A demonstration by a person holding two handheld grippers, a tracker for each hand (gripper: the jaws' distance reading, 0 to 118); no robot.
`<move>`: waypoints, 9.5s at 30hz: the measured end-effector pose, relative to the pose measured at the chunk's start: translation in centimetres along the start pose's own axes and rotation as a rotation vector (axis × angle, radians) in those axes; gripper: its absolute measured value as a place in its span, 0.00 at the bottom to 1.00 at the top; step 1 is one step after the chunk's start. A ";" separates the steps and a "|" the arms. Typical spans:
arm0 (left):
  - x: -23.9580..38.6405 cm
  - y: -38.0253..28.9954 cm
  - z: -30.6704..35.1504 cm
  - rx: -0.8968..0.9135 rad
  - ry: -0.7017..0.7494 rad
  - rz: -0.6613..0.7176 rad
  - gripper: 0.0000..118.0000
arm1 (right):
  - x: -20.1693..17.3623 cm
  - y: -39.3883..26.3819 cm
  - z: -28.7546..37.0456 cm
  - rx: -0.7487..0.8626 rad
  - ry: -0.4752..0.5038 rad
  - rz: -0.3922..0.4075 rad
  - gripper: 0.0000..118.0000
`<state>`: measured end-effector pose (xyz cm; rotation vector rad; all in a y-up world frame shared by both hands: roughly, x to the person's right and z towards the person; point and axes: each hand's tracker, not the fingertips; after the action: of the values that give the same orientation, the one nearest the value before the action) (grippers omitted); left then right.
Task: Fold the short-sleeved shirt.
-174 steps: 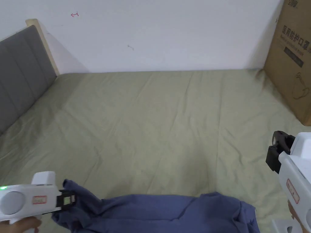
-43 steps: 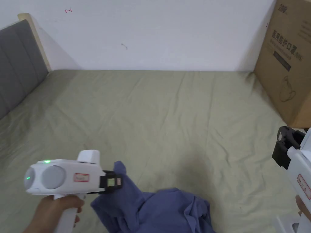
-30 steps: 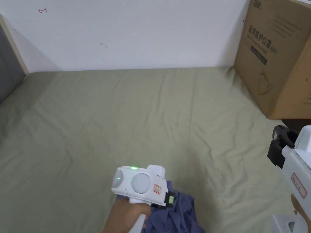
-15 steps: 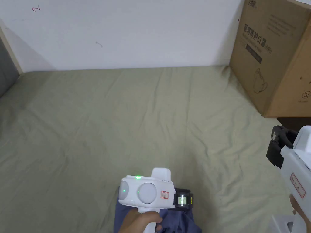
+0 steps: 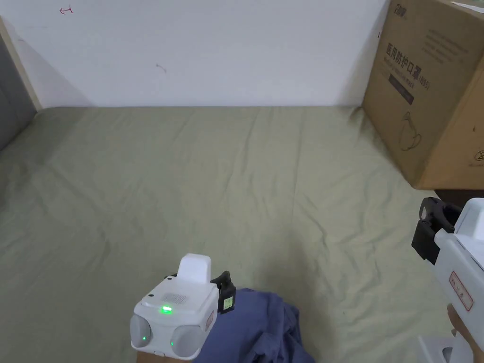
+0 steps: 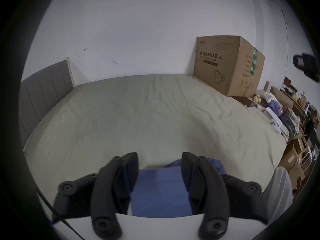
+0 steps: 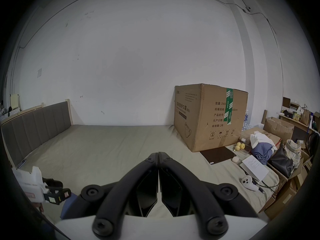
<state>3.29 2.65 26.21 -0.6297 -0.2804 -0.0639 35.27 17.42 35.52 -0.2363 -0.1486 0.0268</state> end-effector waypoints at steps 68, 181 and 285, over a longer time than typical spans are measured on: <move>-13.1 9.7 12.3 0.532 0.229 0.025 0.00 | -7.1 1.7 1.0 0.098 0.119 0.027 0.00; -42.0 7.7 5.2 -0.186 0.314 0.276 0.86 | -13.8 -0.3 -6.6 0.003 0.276 0.014 0.00; -7.3 12.7 12.5 0.604 0.148 -0.006 0.00 | -6.7 6.8 0.7 0.231 0.123 0.052 0.00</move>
<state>-4.88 20.10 26.51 -0.0227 -0.1456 -0.0286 28.48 23.88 33.60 -0.0113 -0.0158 0.0802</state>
